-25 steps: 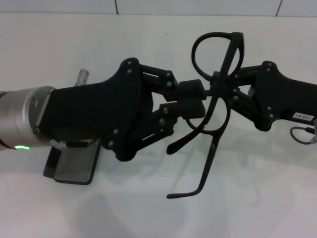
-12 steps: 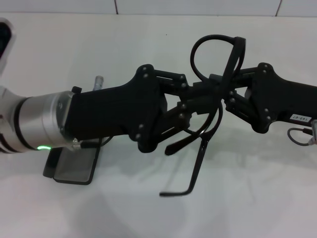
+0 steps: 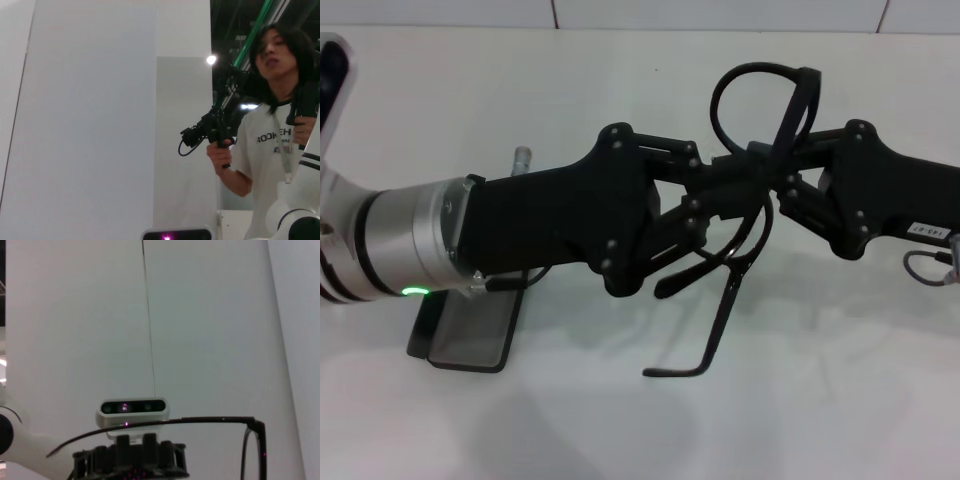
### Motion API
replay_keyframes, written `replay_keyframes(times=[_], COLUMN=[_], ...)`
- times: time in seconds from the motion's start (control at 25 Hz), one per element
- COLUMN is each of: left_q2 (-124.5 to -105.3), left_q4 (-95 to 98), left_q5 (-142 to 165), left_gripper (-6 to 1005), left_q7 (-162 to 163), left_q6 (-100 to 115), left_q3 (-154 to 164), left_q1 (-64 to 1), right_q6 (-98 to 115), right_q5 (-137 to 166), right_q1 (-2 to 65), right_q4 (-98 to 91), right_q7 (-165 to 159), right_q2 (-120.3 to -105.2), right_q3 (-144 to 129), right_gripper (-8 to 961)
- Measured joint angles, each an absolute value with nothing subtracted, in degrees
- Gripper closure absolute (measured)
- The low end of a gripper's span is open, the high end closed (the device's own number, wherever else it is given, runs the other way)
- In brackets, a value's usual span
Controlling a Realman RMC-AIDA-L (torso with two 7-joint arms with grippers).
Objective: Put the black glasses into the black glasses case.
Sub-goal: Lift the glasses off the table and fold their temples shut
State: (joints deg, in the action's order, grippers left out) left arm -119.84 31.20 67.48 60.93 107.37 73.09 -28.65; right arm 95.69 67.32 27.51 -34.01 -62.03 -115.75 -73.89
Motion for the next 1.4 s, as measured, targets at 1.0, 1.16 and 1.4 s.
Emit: replay_keyframes(times=[1.0,1.16,1.4], left_q2=[-119.18,-119.30,-119.41], left_q4=[32.94,32.85,32.55], left_q5=[67.85,68.79,68.82], left_gripper=[858,858,857], left_q7=[59.99,59.87,59.72], left_q6=[106.20,104.50,103.14], left_q3=[70.39,70.59,70.79], left_q1=[-29.06,-29.24,-28.97], right_q6=[93.21,93.50,93.85], right_q5=[70.93,70.94,70.93], right_q1=[28.45,29.01,29.17], right_q4=[-36.36,-36.41,-37.33], right_q7=[-67.41,-67.62,-67.91], right_q2=[-114.87,-114.89,-115.07], right_q3=[-73.93,-73.85,-73.82], right_gripper=[863,864,864])
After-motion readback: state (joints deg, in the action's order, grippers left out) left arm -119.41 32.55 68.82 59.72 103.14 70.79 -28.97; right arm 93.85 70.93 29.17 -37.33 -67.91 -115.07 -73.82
